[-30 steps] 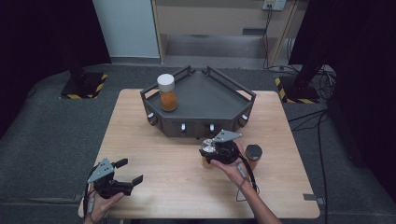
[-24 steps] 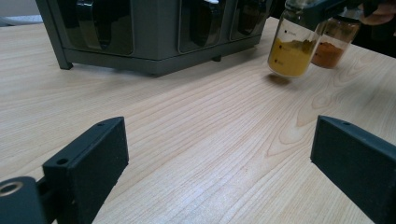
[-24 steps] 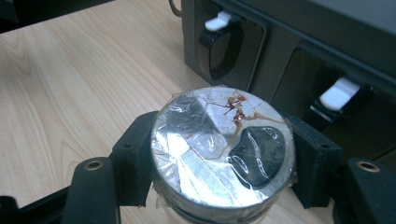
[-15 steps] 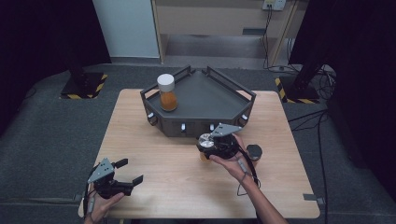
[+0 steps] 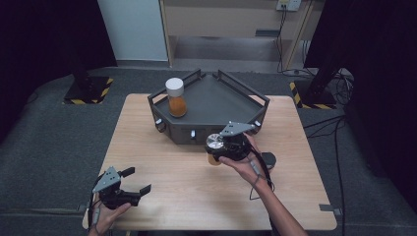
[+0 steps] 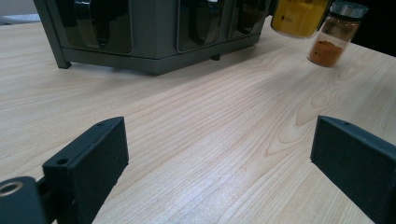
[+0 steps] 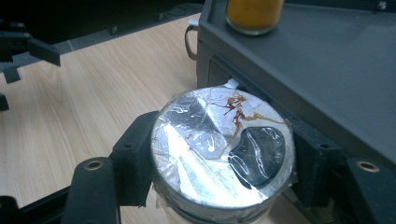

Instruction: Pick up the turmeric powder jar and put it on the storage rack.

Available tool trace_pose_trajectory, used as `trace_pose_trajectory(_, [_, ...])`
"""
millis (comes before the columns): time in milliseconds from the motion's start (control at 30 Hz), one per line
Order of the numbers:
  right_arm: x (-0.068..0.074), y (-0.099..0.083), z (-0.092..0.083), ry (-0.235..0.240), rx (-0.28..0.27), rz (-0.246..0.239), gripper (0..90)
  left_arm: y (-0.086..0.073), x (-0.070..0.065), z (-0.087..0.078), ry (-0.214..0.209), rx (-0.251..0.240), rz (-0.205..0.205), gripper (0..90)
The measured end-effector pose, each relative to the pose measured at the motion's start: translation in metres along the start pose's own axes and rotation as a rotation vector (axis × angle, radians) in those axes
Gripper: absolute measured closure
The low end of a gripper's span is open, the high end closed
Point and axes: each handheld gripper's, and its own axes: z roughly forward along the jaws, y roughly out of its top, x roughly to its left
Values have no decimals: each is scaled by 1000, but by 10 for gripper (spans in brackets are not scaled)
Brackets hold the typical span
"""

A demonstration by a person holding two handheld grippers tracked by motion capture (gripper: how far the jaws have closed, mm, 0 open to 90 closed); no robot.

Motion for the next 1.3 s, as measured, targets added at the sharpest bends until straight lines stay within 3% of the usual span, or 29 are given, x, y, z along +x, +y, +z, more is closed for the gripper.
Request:
trace_pose_trajectory(800, [-14,63,-8,-31,-13,-9,344,-1,1,0,-3,-3,-6,33])
trace_pose_trajectory(1300, [-28,82,0,-82,-21,10,344,0,1,1,-5,1,-3,33])
